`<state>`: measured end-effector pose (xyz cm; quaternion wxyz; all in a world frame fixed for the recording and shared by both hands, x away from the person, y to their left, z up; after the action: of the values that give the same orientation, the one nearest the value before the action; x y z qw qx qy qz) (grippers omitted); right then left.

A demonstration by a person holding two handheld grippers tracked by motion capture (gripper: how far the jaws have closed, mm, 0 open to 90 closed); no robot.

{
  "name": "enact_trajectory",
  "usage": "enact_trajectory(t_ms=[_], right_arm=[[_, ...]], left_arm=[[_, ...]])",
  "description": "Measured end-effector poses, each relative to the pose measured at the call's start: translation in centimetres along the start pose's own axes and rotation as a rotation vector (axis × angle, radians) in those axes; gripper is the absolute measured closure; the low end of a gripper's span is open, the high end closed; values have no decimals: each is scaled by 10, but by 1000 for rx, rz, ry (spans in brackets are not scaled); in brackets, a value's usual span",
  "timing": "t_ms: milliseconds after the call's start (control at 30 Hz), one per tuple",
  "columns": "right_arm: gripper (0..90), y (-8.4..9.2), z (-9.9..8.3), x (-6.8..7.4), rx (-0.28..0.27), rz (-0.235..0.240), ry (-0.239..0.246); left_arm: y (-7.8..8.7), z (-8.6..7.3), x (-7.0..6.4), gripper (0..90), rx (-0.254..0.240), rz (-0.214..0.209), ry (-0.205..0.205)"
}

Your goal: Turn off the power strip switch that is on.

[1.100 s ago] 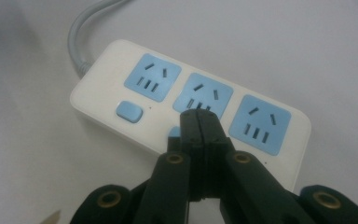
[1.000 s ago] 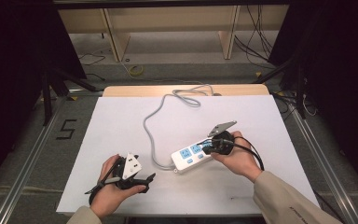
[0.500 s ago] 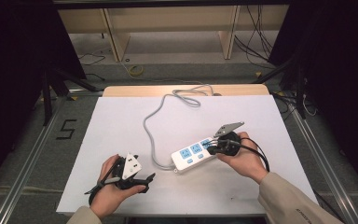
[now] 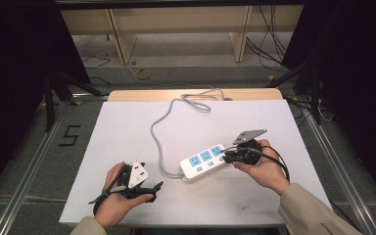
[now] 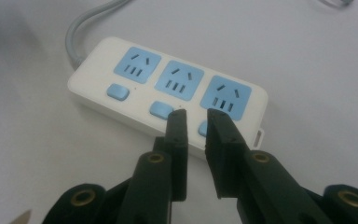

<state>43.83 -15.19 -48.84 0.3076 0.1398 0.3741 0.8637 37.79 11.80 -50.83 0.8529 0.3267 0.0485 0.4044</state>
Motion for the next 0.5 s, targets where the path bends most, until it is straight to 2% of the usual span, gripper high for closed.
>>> enact_trajectory(t_ms=[500], right_arm=[[685,16,-9,-8,-42,-21,-9]], left_arm=[[0,0,1,162,3,2,2]])
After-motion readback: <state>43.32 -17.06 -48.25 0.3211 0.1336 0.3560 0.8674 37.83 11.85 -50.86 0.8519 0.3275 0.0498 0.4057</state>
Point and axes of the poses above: each handheld gripper's, and its own axes: y roughly backward along the jaws, z roughly out of its top, x roughly to its left, the point moved 9 cm from there along -y, roughly forward along the jaws, and after that the axes turned 1 degree about -z, right-handed, at the moved point
